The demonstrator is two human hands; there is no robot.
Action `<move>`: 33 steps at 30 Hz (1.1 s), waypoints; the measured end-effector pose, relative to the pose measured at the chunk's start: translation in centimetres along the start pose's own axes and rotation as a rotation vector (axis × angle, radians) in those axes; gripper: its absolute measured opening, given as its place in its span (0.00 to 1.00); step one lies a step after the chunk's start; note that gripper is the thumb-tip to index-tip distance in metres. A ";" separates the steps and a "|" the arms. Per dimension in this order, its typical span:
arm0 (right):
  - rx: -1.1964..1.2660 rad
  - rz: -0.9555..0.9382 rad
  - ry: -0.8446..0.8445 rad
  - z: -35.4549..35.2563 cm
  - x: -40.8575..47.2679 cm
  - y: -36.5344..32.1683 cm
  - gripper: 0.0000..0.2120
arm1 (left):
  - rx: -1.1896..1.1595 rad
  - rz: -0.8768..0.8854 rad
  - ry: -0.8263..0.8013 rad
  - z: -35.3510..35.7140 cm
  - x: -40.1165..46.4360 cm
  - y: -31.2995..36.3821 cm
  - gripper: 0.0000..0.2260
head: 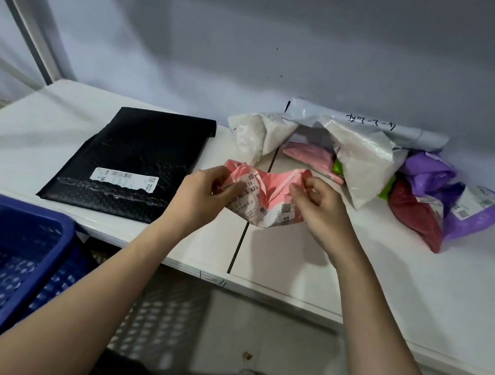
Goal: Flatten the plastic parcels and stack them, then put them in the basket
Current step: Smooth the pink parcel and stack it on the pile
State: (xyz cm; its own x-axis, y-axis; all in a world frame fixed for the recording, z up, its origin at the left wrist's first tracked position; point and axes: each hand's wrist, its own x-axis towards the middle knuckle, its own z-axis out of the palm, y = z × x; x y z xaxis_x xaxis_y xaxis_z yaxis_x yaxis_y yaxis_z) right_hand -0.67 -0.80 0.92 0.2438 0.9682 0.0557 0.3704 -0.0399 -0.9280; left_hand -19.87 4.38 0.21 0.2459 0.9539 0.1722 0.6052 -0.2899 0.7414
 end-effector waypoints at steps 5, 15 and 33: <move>-0.169 -0.007 0.191 0.9 0.6 0.5 0.15 | -0.059 0.005 0.045 0.5 1.0 0.2 0.05; -0.311 -0.002 0.314 1.4 1.2 0.5 0.13 | 0.126 -0.020 0.267 -0.4 1.4 -0.4 0.08; -0.410 -0.107 -0.048 2.4 0.5 0.3 0.10 | 0.119 0.160 -0.010 0.0 1.0 0.4 0.11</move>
State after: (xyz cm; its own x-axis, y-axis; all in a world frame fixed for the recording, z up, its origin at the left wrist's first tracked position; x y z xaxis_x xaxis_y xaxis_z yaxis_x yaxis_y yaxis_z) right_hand -2.58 0.31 -0.17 0.1463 0.9822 0.1178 0.7197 -0.0240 -0.6939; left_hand -19.38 5.16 0.68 0.3535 0.8943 0.2744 0.6429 -0.4453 0.6232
